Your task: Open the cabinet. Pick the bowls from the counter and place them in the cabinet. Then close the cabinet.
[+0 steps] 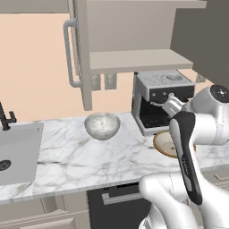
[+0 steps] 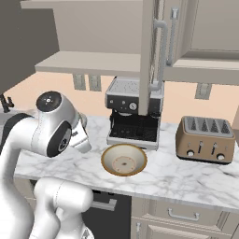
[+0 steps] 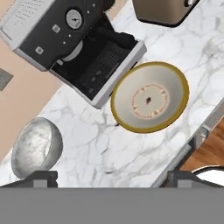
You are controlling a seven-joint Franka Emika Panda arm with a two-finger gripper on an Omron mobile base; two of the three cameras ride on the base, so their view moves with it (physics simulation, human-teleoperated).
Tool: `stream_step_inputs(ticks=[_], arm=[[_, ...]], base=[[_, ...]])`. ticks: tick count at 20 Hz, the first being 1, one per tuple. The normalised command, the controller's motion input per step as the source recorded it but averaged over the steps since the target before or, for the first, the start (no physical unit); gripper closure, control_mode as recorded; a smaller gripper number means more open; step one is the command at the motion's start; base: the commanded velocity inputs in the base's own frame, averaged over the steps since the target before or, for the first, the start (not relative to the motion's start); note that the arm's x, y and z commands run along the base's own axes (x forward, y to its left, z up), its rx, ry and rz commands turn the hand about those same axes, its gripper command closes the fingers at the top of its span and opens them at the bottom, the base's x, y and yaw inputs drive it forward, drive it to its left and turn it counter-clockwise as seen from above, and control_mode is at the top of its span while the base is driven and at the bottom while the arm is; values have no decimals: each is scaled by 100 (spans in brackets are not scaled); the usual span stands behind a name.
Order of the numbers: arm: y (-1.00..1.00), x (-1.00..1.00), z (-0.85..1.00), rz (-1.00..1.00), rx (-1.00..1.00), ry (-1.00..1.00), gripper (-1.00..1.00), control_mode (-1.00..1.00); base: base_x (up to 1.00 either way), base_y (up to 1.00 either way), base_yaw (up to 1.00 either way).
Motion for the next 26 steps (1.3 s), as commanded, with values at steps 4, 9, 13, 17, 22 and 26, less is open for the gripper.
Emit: stream_step_inputs(ticks=[4, 9, 13, 17, 22, 26], arm=[[-58, -35, -50, -1, 15, 0, -100, -100], [-21, -48, -49, -3, 9, -4, -100, -100], [-28, -20, -34, -1, 5, -4, -100, -100], [-53, -6, -23, 0, 4, 1, -100, -100], [-54, -2, -24, 0, 2, 0, -100, -100], [-43, 0, -18, 0, 2, -10, -100, -100]], base=[[0, 0, 0], [0, 0, 0], [0, 0, 0], [0, 0, 0], [0, 0, 0], [0, 0, 0]])
